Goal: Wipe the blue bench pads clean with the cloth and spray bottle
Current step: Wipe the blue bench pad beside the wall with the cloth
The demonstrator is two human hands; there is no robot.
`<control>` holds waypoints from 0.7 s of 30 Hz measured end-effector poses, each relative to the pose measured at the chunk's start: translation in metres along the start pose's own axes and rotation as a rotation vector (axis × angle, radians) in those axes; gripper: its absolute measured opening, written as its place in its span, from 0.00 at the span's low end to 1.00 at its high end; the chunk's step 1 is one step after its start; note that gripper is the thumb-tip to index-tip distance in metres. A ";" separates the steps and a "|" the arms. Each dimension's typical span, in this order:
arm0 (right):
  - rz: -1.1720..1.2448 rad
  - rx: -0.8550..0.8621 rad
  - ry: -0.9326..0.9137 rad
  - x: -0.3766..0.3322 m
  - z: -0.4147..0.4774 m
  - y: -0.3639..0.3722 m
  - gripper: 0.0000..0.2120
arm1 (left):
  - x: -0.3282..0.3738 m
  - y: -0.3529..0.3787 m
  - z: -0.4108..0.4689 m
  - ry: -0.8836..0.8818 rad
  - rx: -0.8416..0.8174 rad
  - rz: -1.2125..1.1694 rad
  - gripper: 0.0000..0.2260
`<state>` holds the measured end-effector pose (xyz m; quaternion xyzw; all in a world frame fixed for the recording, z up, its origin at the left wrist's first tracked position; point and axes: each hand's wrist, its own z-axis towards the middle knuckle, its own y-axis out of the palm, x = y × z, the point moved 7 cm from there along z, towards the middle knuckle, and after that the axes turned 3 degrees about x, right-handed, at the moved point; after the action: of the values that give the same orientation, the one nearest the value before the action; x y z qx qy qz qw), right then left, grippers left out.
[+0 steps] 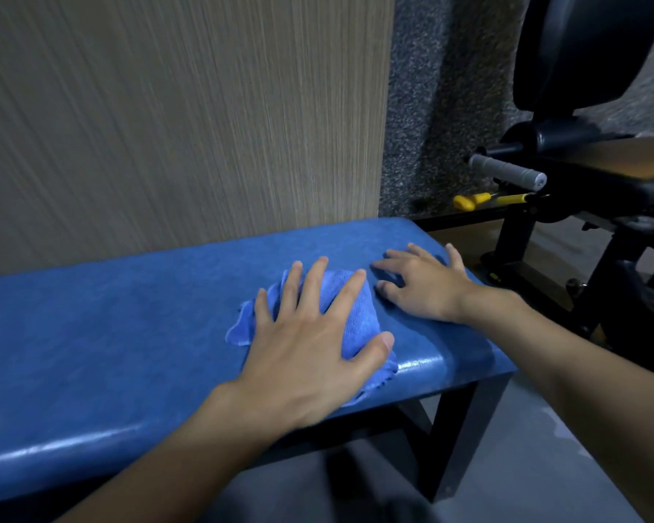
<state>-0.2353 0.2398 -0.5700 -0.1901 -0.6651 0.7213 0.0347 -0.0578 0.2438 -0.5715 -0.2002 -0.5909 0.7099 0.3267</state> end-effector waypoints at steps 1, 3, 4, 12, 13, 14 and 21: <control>0.010 0.032 -0.001 -0.001 0.003 -0.004 0.24 | -0.002 0.001 0.002 -0.014 -0.007 -0.008 0.40; 0.086 0.081 -0.005 -0.004 0.007 -0.009 0.25 | -0.007 0.006 0.011 -0.030 -0.036 -0.024 0.40; 0.112 0.074 -0.010 -0.006 0.009 -0.008 0.25 | -0.010 0.009 0.018 -0.034 -0.051 -0.034 0.40; -0.025 0.007 -0.048 -0.011 0.012 0.014 0.24 | -0.060 0.025 0.116 -0.064 -0.098 -0.048 0.34; -0.031 0.008 -0.049 -0.010 0.012 0.014 0.24 | -0.067 0.028 0.131 -0.072 -0.109 -0.060 0.36; -0.036 0.008 -0.049 -0.010 0.012 0.015 0.24 | -0.074 0.032 0.144 -0.082 -0.117 -0.072 0.37; -0.035 0.031 -0.040 -0.008 0.013 0.016 0.25 | -0.089 0.036 0.185 -0.126 -0.080 -0.087 0.31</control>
<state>-0.2290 0.2230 -0.5833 -0.1634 -0.6577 0.7344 0.0368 -0.1267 0.0471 -0.5742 -0.1423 -0.6463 0.6821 0.3110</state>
